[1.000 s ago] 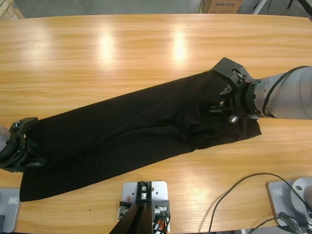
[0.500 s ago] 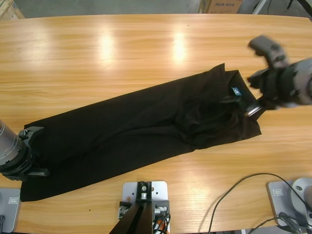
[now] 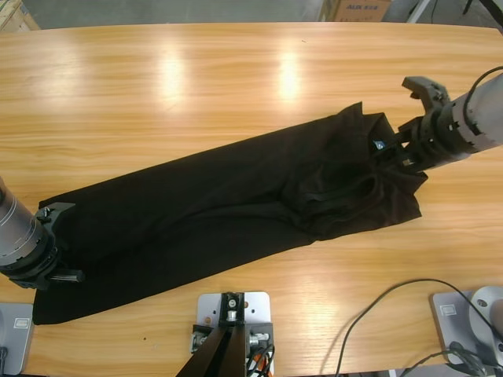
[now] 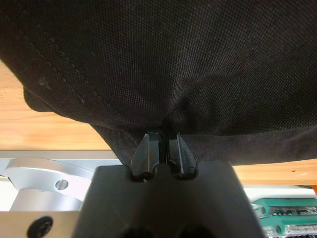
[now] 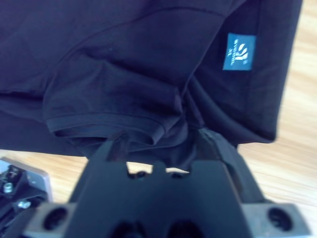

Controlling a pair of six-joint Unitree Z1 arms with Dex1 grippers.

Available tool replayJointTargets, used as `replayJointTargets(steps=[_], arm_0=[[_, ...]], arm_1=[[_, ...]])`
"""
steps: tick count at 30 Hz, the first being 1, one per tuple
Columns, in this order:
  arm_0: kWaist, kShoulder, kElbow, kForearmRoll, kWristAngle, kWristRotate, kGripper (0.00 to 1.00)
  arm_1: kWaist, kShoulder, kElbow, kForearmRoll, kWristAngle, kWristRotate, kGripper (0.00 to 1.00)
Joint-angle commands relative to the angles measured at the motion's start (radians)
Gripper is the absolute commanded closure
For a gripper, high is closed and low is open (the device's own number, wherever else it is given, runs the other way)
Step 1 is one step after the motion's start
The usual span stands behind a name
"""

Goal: Fold clothes

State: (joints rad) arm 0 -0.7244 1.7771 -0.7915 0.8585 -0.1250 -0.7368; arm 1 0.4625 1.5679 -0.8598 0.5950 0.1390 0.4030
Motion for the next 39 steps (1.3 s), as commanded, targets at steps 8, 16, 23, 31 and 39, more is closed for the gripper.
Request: replayJointTargets(steps=[8,16,23,31,39], arm_0=[[-0.007,0.044,-0.005,-0.001,0.016,-0.018,1.0],[-0.007,0.045,-0.004,-0.003,0.016,-0.018,1.0],[-0.009,0.042,-0.003,-0.004,0.016,-0.018,1.0],[-0.013,0.043,-0.003,-0.004,0.016,-0.018,1.0],[-0.015,0.044,-0.003,-0.004,0.016,-0.018,1.0]], arm_1=[[-0.036,0.109,0.097,-0.119,0.112,0.181,0.742],[-0.036,0.0,0.091,-0.033,0.027,0.223,0.0],[-0.036,0.012,0.09,-0.038,0.039,0.27,0.198],[-0.027,0.031,0.09,-0.054,0.062,0.273,0.544],[-0.021,0.064,0.093,-0.082,0.07,0.277,0.566]])
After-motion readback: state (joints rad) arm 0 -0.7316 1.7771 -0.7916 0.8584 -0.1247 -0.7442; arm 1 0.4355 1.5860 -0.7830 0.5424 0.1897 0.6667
